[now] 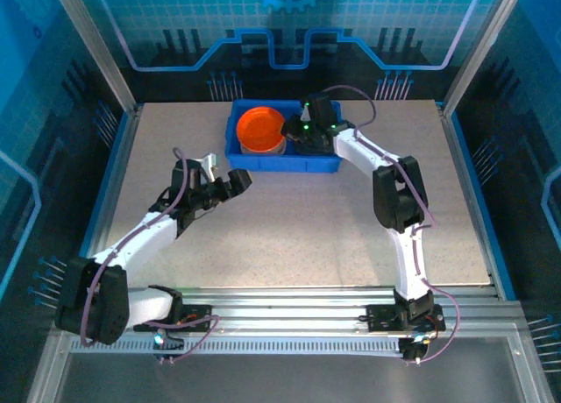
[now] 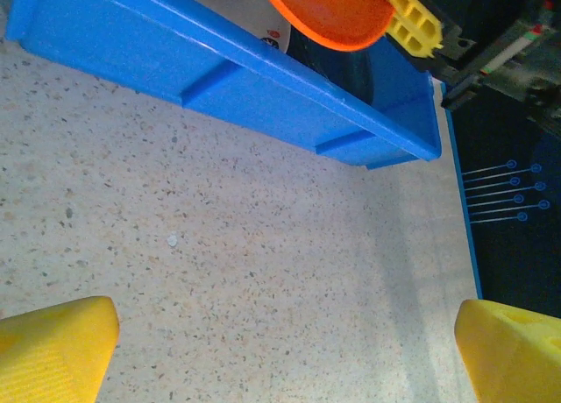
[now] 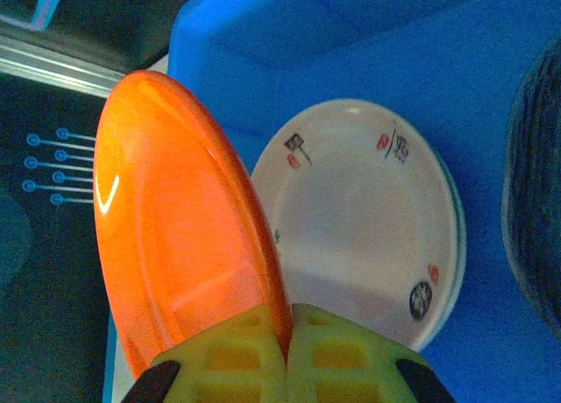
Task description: Place the plates into the plastic bin on the countertop
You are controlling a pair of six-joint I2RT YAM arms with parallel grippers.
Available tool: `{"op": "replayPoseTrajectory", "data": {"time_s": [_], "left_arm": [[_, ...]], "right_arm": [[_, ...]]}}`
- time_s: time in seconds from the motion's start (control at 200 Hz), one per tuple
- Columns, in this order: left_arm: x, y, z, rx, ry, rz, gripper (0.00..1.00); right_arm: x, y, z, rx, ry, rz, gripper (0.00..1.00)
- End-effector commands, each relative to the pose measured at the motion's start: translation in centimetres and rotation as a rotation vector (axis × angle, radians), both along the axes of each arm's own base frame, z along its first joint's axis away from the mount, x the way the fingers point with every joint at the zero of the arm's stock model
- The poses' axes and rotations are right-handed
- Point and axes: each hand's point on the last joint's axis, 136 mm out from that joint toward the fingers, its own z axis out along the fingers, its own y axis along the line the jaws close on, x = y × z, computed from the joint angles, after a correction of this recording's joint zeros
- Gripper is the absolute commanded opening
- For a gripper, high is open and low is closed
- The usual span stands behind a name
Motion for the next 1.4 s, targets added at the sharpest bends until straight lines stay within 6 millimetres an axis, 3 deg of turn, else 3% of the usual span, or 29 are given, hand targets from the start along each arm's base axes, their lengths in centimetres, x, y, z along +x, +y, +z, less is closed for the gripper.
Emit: {"op": "replayPoseTrajectory", "data": {"time_s": [0.0, 0.06, 0.075, 0.105, 0.28, 0.75, 0.996, 1.241, 1.391], "left_arm": [[0.1, 0.5, 1.0, 0.026, -0.064, -0.006, 0.99], [0.1, 0.7, 0.9, 0.036, -0.064, -0.002, 0.99], [0.1, 0.8, 0.9, 0.037, -0.062, -0.001, 0.99], [0.1, 0.9, 0.8, 0.039, -0.061, 0.003, 0.99], [0.0, 1.1, 0.4, 0.034, -0.046, 0.005, 0.99], [0.6, 1.3, -1.0, 0.024, -0.013, 0.021, 0.99], [0.6, 1.2, -1.0, 0.016, -0.014, 0.02, 0.99], [0.7, 1.2, -0.8, 0.019, -0.016, 0.018, 0.99], [0.8, 1.2, -0.6, 0.014, -0.022, 0.023, 0.99]], "right_arm": [[3.2, 0.1, 0.7, 0.093, -0.061, -0.03, 0.0], [3.8, 0.2, 0.8, 0.108, -0.066, -0.036, 0.0], [4.0, 0.3, -0.6, 0.1, -0.046, -0.039, 0.0], [4.3, 0.4, -1.2, 0.095, -0.037, -0.043, 0.0], [5.3, 0.4, -2.6, 0.101, -0.016, -0.069, 0.0], [3.8, 0.5, -6.0, 0.0, 0.06, -0.075, 0.02], [3.4, 1.2, -5.8, -0.057, 0.048, -0.071, 0.13], [3.0, 1.0, -4.0, -0.16, 0.018, -0.068, 0.37], [2.4, 0.4, -3.4, -0.224, 0.018, -0.07, 0.39]]}}
